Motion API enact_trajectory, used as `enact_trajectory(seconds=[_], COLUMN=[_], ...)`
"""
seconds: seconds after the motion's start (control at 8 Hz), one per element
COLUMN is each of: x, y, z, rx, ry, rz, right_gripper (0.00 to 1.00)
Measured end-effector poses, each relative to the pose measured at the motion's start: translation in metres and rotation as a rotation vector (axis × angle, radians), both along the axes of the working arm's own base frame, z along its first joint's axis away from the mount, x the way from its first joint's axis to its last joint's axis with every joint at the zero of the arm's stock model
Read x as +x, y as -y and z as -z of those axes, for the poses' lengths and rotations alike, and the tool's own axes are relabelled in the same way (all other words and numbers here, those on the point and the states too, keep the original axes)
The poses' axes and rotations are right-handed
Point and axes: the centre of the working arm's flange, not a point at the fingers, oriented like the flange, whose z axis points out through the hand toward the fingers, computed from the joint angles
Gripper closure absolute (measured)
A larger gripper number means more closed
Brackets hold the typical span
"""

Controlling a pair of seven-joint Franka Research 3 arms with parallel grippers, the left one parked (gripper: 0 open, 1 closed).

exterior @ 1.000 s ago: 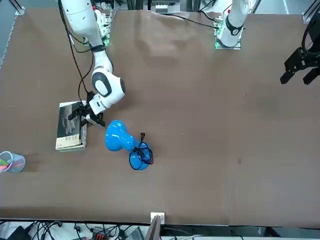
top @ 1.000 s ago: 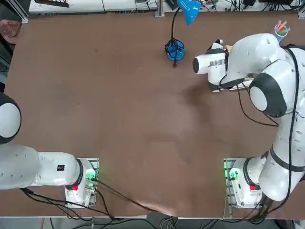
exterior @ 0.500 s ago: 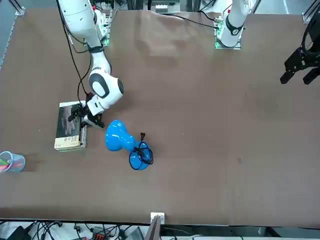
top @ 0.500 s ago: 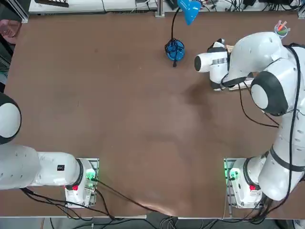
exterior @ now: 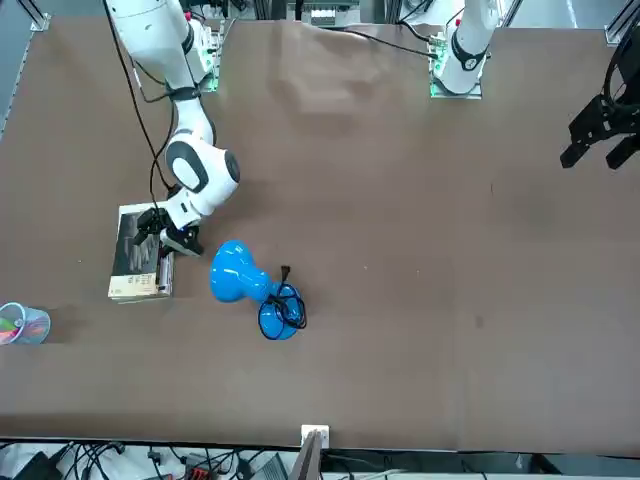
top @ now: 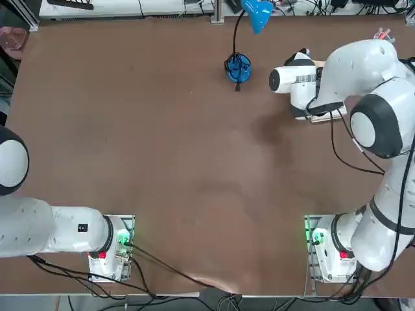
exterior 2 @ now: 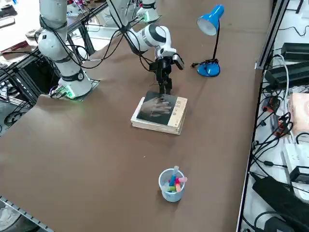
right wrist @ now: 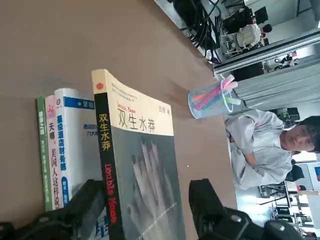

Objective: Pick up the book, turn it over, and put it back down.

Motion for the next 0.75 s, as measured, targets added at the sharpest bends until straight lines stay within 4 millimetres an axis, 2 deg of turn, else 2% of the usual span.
enact_trajectory(seconds=[0.25,0.75], x=[-0.006,-0.003], y=[0.002,0.016], z=[-0.001,-0.013], rx=[0.032,0.15], ry=[-0.003,0.026], rz=[-0.003,0.007], right_gripper=[0.0,0.0])
